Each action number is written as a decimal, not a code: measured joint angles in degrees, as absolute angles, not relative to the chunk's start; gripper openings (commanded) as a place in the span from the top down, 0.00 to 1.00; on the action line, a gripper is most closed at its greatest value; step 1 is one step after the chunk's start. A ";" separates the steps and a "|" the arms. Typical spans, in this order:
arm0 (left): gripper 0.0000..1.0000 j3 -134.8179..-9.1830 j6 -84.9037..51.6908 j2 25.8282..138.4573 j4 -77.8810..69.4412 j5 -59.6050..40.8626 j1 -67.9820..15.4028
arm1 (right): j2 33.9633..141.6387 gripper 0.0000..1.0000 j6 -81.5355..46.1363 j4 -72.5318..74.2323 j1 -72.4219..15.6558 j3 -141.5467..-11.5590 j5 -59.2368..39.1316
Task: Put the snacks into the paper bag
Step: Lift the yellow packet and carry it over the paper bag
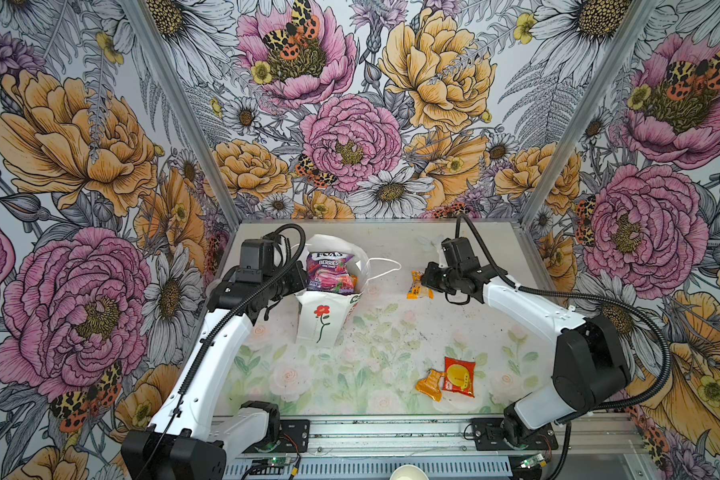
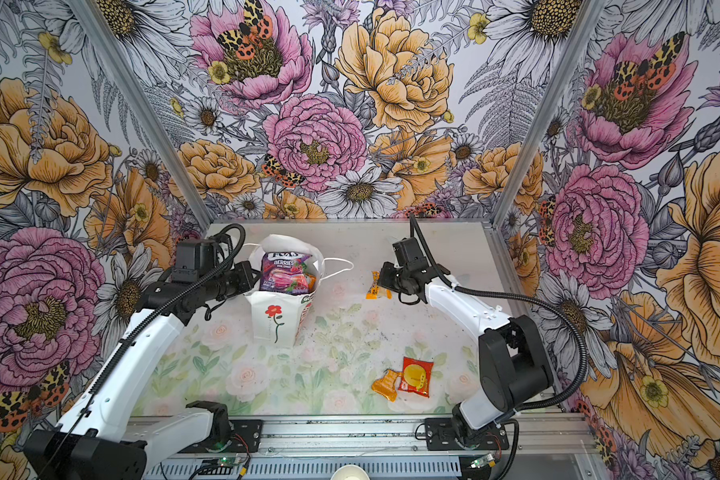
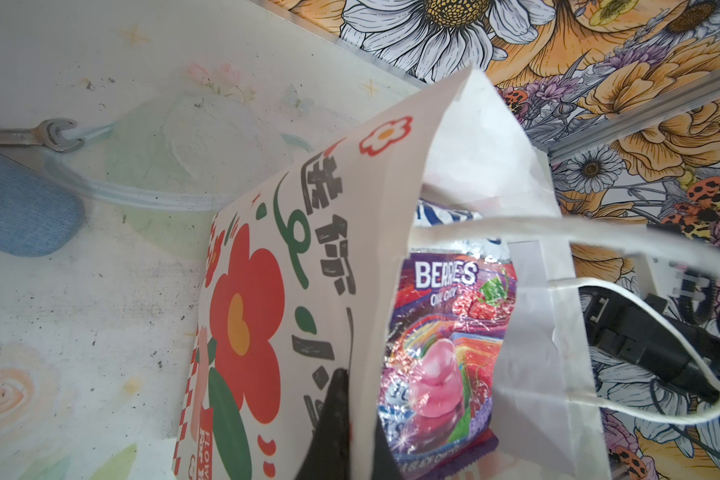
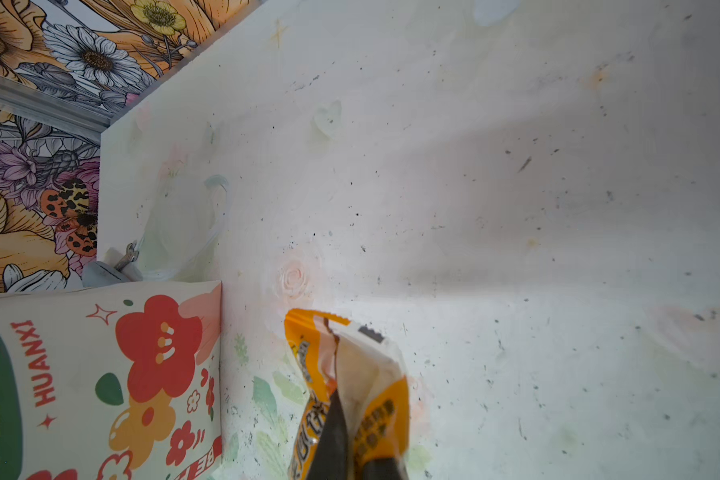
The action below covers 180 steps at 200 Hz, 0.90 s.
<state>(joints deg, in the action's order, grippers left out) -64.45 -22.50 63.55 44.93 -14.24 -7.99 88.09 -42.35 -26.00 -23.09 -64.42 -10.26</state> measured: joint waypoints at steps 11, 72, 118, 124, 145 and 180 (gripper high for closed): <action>0.95 -64.45 -22.50 63.55 44.93 -14.24 -7.99 | 86.87 1.00 -42.33 -27.18 -23.35 -64.18 -9.89; 0.95 -64.45 -22.50 63.55 44.93 -14.26 -7.99 | 80.49 1.00 -41.36 -33.95 -25.30 -67.61 -7.70; 0.95 -64.45 -22.50 63.55 44.93 -14.26 -7.99 | 79.09 1.00 -40.45 -36.73 -27.40 -76.75 -6.11; 0.95 -64.45 -22.50 63.55 44.95 -14.26 -7.99 | 79.05 1.00 -40.38 -36.91 -27.88 -77.95 -5.78; 0.95 -64.42 -22.50 63.55 44.93 -14.26 -7.99 | 79.00 1.00 -39.70 -37.85 -30.39 -83.24 -4.58; 0.95 -64.45 -22.50 63.55 44.93 -14.24 -7.99 | 79.77 1.00 -38.09 -39.20 -34.70 -92.38 -2.98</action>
